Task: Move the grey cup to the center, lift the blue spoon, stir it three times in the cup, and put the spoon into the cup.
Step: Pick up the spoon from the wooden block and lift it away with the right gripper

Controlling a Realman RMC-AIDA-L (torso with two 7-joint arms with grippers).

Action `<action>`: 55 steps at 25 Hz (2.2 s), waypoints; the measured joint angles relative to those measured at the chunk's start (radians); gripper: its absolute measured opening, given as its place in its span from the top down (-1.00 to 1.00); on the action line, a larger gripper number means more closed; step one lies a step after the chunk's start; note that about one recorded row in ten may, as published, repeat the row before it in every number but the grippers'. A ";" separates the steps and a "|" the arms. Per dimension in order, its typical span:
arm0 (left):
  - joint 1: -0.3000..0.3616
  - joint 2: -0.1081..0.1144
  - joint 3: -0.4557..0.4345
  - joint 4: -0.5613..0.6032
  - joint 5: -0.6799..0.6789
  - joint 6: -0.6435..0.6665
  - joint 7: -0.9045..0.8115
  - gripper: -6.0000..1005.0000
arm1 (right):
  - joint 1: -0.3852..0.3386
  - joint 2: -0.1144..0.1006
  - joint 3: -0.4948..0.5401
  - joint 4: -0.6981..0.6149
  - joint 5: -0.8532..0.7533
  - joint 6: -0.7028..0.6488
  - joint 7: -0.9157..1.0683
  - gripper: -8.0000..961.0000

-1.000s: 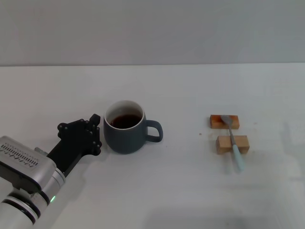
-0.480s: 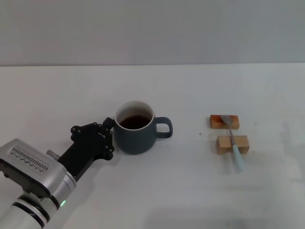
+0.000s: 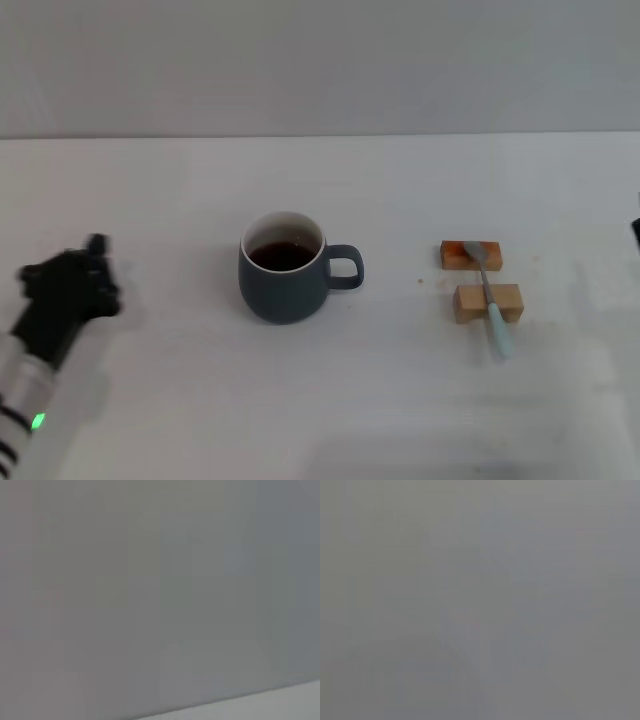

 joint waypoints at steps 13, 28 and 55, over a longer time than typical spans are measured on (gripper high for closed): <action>0.095 0.004 -0.170 0.068 -0.001 0.068 0.000 0.99 | -0.087 0.004 -0.159 0.034 -0.001 -0.009 -0.026 -0.40; 0.099 0.003 -0.220 0.089 -0.003 0.106 -0.012 0.99 | -0.074 0.006 -0.190 0.073 -0.003 0.232 -0.151 -0.39; 0.099 0.004 -0.228 0.091 0.004 0.108 -0.013 0.99 | -0.007 0.006 -0.164 0.084 0.002 0.396 -0.146 -0.38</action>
